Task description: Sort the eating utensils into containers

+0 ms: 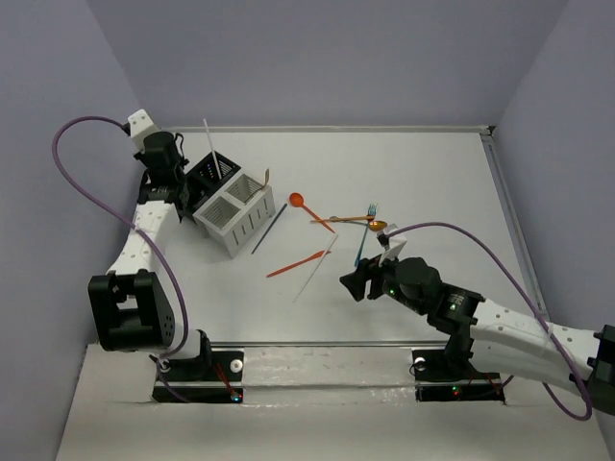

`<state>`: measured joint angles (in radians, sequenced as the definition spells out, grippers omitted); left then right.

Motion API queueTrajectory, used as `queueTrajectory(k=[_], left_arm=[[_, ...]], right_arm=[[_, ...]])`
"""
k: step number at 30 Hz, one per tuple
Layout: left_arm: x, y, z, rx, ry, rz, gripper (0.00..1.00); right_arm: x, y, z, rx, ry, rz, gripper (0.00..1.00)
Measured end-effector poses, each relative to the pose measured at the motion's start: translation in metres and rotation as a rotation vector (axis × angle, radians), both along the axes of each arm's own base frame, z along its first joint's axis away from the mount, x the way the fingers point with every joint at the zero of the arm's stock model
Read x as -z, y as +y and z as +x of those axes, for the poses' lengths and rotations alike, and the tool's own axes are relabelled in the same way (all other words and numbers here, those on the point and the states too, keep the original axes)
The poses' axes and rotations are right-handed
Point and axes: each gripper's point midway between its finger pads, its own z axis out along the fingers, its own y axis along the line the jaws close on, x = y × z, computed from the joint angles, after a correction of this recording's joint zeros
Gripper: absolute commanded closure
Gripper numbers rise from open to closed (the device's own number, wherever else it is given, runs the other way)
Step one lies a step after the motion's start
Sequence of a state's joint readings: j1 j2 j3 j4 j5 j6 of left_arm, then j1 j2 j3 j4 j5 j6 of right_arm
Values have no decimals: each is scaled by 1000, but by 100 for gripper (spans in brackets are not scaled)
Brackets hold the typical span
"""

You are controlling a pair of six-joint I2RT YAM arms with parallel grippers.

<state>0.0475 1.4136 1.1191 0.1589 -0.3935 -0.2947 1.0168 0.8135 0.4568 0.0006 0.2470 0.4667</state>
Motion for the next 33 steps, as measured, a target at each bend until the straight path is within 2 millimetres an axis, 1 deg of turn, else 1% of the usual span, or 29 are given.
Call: queueTrajectory(k=[3, 5, 6, 7, 8, 10, 11, 13, 14, 16, 17, 21, 23, 25, 27, 29, 30, 31, 33], left_arm=[[5, 1, 6, 4, 5, 15, 94], [1, 1, 8, 10, -8, 23, 94], [-1, 1, 9, 11, -16, 26, 90], [-3, 0, 10, 14, -28, 28, 85], [-5, 0, 11, 17, -37, 28, 73], [-5, -1, 13, 24, -50, 28, 63], [-4, -1, 13, 27, -48, 30, 52], [-2, -2, 13, 33, -42, 30, 43], [-2, -3, 14, 36, -45, 23, 36], [-2, -5, 14, 42, -48, 17, 31], [-2, -6, 15, 47, -50, 11, 25], [-1, -14, 17, 83, -57, -22, 17], [-2, -25, 15, 120, -59, -54, 14], [-10, -36, 13, 152, -72, -71, 10], [-25, -56, 10, 205, -104, -85, 10], [-51, -88, 1, 295, -152, -104, 9], [-61, -98, -4, 327, -172, -112, 9], [-78, -116, -13, 382, -209, -123, 9], [-101, -139, -31, 467, -258, -147, 9]], right_arm=[[-2, 2, 0, -5, -3, 8, 33], [0, 3, 0, -9, 0, 4, 33], [1, 3, 0, -11, 2, 0, 33], [4, 4, 0, -12, 6, -7, 33], [5, 4, 0, -13, 9, -12, 33], [9, 5, 1, -12, 14, -21, 33], [11, 5, 1, -12, 18, -27, 33], [15, 6, 1, -12, 26, -39, 33], [17, 6, 1, -12, 30, -46, 33], [20, 6, 2, -10, 34, -52, 33], [20, 5, 2, -9, 33, -53, 33], [20, 3, 4, 9, 29, -57, 34], [21, 2, 7, 25, 32, -68, 35], [22, 4, 11, 46, 42, -83, 36], [24, 6, 15, 65, 54, -98, 37], [29, 9, 21, 90, 73, -129, 39], [32, 11, 23, 98, 82, -142, 40], [37, 13, 27, 111, 97, -164, 41], [42, 16, 31, 127, 112, -188, 44]])
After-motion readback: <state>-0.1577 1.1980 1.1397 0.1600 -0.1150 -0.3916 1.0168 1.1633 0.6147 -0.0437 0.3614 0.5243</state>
